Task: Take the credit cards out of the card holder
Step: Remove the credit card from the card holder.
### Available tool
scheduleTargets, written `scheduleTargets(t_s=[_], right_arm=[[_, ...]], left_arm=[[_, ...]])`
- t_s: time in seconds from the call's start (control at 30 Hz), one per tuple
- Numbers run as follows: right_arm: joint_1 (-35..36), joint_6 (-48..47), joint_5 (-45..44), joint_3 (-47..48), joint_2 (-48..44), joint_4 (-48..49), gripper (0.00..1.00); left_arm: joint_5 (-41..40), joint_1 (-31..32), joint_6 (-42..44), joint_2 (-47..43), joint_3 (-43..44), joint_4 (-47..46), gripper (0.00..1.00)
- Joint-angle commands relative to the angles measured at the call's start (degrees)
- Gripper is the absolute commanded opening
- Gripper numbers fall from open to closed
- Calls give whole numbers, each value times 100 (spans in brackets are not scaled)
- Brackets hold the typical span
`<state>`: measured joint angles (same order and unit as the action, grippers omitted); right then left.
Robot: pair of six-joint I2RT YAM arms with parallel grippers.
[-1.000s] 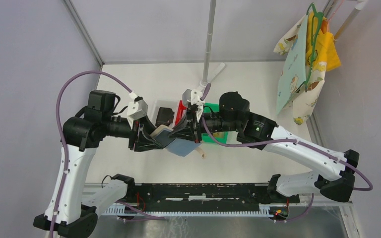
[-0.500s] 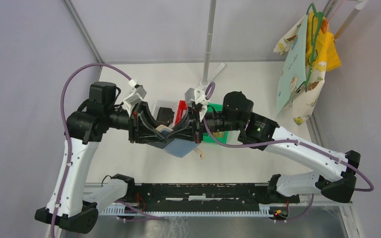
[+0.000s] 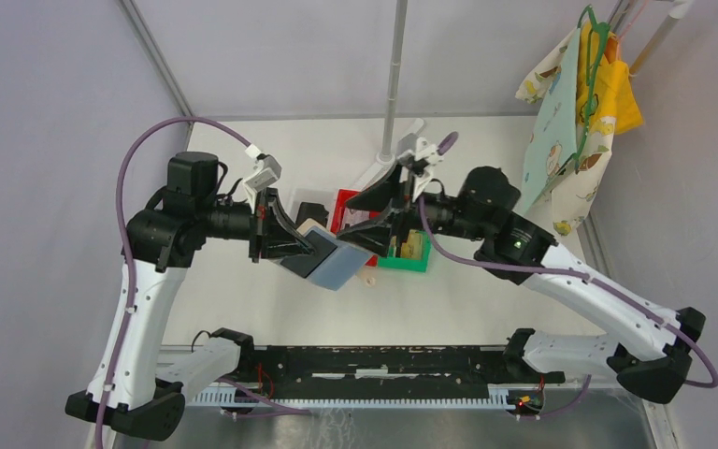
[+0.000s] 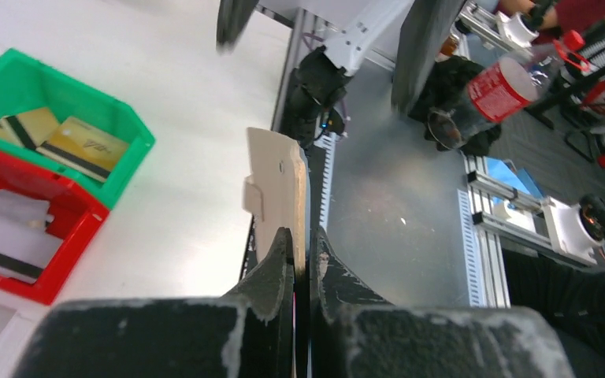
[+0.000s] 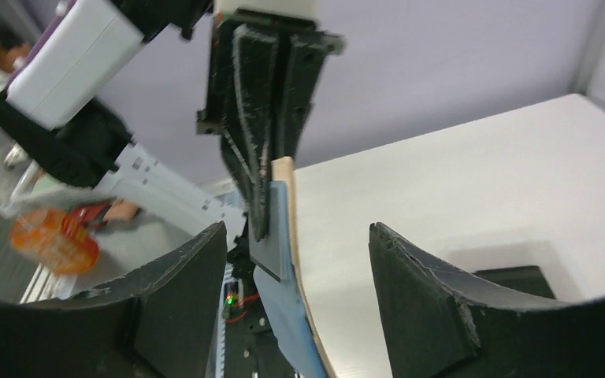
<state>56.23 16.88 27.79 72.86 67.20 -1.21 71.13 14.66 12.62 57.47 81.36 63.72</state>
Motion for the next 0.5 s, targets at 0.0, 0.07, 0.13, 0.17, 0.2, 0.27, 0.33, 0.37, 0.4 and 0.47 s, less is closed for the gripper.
scheduleTargets(t_s=[0.0, 0.07, 0.13, 0.17, 0.2, 0.27, 0.33, 0.37, 0.4, 0.47], right_arm=[[-405, 1250, -693, -598, -803, 1185, 72], [-402, 1694, -616, -929, -942, 1577, 72], [-395, 2236, -249, -1348, -924, 2203, 72], [-363, 2514, -122, -1650, -884, 2659, 72], [-335, 2806, -35, -1883, -827, 3016, 72], [-274, 3096, -4, -2220, -707, 3552, 72], [-191, 3266, 24, -2386, -560, 3908, 71], [-151, 3319, 61, -2408, -461, 4011, 71], [-122, 3349, 90, -2387, -355, 4051, 70], [-87, 3427, 86, -2398, -218, 4222, 68]], left_arm=[[-669, -14, -839, -31, -57, -659, 2], [-868, -12, -1071, -64, -107, -874, 2], [-1010, -19, -1225, -86, -111, -999, 2], [-1035, -30, -1383, -95, -112, -1083, 2], [-1012, -39, -1532, -85, -107, -1150, 2], [-879, -50, -1727, -66, -83, -1266, 2], [-870, -55, -1912, -51, -62, -1368, 2], [-868, -62, -1933, -40, -49, -1348, 2], [-863, -67, -1924, -32, -30, -1320, 2], [-830, -76, -1902, -33, -7, -1245, 2]])
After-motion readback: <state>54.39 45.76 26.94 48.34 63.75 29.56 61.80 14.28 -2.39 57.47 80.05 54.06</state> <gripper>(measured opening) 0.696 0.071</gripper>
